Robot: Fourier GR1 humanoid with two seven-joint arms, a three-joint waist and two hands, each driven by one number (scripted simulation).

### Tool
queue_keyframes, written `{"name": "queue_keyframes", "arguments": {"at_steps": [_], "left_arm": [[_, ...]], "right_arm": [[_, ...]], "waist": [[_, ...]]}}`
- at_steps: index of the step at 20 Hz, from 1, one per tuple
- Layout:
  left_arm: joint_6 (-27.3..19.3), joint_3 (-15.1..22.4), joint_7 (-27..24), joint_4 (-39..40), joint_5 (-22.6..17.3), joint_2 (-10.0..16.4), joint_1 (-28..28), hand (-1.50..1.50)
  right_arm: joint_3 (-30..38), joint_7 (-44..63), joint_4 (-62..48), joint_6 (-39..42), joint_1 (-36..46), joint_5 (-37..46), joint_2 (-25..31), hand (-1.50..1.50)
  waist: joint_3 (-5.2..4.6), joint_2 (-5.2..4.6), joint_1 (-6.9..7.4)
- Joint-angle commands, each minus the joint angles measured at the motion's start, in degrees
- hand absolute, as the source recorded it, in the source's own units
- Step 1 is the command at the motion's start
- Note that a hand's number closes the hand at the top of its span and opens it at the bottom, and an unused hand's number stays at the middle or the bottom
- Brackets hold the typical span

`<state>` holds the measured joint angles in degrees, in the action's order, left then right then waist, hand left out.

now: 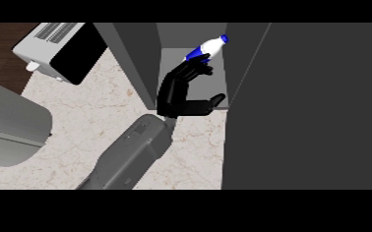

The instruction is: Pick up the bottled water, place it into the cabinet and close the cabinet

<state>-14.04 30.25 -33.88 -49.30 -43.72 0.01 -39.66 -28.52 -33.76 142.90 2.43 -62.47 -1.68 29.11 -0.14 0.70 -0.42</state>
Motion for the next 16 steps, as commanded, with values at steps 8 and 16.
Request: {"name": "queue_keyframes", "arguments": {"at_steps": [8, 16], "left_arm": [[-4.48, 9.06, 1.35, -29.75, 2.07, 10.86, 28.47, -1.50], [0.48, 9.57, -4.72, -43.10, 1.85, 21.65, 44.93, -1.50]], "right_arm": [[-3.44, 1.99, 7.28, -4.36, -3.11, 5.43, 1.13, -1.50], [-2.47, 3.82, 7.13, 1.83, 1.89, 10.11, 12.59, 1.50]], "waist": [[0.02, 0.56, 2.34], [-0.11, 0.19, 3.87]]}}
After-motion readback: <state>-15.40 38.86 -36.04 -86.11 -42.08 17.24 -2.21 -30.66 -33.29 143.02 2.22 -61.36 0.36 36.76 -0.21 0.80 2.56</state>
